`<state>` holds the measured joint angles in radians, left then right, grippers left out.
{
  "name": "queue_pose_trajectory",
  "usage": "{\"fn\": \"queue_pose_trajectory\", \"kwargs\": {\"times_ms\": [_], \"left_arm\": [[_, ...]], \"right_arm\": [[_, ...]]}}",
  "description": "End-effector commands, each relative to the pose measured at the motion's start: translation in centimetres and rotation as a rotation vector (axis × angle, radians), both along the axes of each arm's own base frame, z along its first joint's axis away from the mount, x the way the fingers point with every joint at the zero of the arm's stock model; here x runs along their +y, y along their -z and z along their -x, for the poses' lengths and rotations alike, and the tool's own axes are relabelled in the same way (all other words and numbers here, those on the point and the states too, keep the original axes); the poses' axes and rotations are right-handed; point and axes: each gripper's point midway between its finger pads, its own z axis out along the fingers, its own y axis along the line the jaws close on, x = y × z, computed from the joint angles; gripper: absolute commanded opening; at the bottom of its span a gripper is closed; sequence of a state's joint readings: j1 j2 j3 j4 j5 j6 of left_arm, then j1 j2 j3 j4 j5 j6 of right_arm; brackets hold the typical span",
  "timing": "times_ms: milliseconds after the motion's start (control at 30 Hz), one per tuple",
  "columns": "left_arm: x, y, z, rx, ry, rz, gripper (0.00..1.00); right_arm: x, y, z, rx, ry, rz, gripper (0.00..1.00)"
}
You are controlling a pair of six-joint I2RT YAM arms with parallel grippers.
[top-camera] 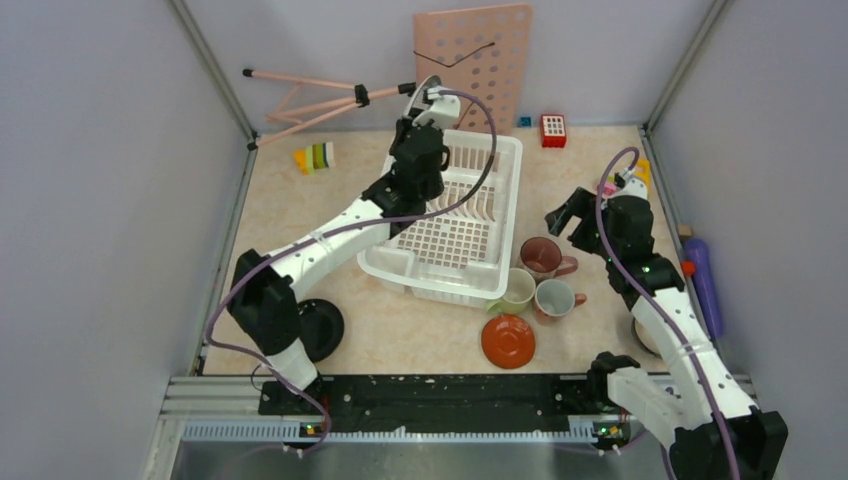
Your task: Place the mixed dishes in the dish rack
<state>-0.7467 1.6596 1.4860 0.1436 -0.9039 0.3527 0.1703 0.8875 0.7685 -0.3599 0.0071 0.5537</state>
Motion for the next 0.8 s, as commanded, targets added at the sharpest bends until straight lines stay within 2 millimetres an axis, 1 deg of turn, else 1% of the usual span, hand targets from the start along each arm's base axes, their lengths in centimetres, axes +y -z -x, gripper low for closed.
{"fn": "queue_pose_trajectory", "kwargs": {"times_ms": [0, 67, 200, 300, 400, 467, 533, 567, 600, 633, 700, 767], "left_arm": [[1.3, -5.5, -0.6, -0.151, -0.124, -0.037, 0.00], [1.2, -5.2, -1.5, -0.141, -0.140, -0.042, 0.00], [0.3, -4.2, -3.2, -0.103, -0.145, -0.058, 0.00], [0.0, -3.3, -3.7, -0.038, -0.171, -0.077, 0.00], [0.5, -2.2, -2.8, 0.026, -0.180, -0.059, 0.00], [0.9, -1.6, -1.8, 0.056, -0.162, -0.024, 0.00], [1.4, -1.3, -0.6, 0.063, -0.152, 0.005, 0.00], [1.5, -1.2, 0.0, 0.063, -0.154, 0.001, 0.00], [2.1, -1.4, 0.7, 0.056, -0.176, 0.001, 0.00], [2.3, -0.9, 1.1, 0.061, -0.189, -0.008, 0.00], [2.6, -0.1, 1.6, 0.078, -0.199, -0.008, 0.00], [2.6, 0.9, 1.6, 0.097, -0.206, -0.011, 0.00]], "right_arm": [[0.1, -2.2, -0.6, -0.079, -0.002, 0.005, 0.88], [0.1, -2.1, -0.7, -0.077, -0.003, 0.009, 0.88], [0.1, -2.0, -1.0, -0.074, -0.003, 0.016, 0.88], [0.1, -1.8, -1.1, -0.066, -0.004, 0.020, 0.88], [-0.1, -1.6, -1.1, -0.063, 0.001, 0.028, 0.88], [-0.2, -1.4, -1.1, -0.061, 0.005, 0.032, 0.89], [-0.1, -1.2, -1.2, -0.059, 0.003, 0.031, 0.89], [-0.1, -1.1, -1.2, -0.058, -0.001, 0.032, 0.89], [0.0, -1.1, -1.2, -0.056, 0.000, 0.030, 0.89], [0.0, -1.0, -1.3, -0.054, -0.002, 0.030, 0.88], [0.1, -1.0, -1.3, -0.054, -0.007, 0.028, 0.89], [0.2, -0.9, -1.4, -0.051, -0.012, 0.023, 0.89]]}}
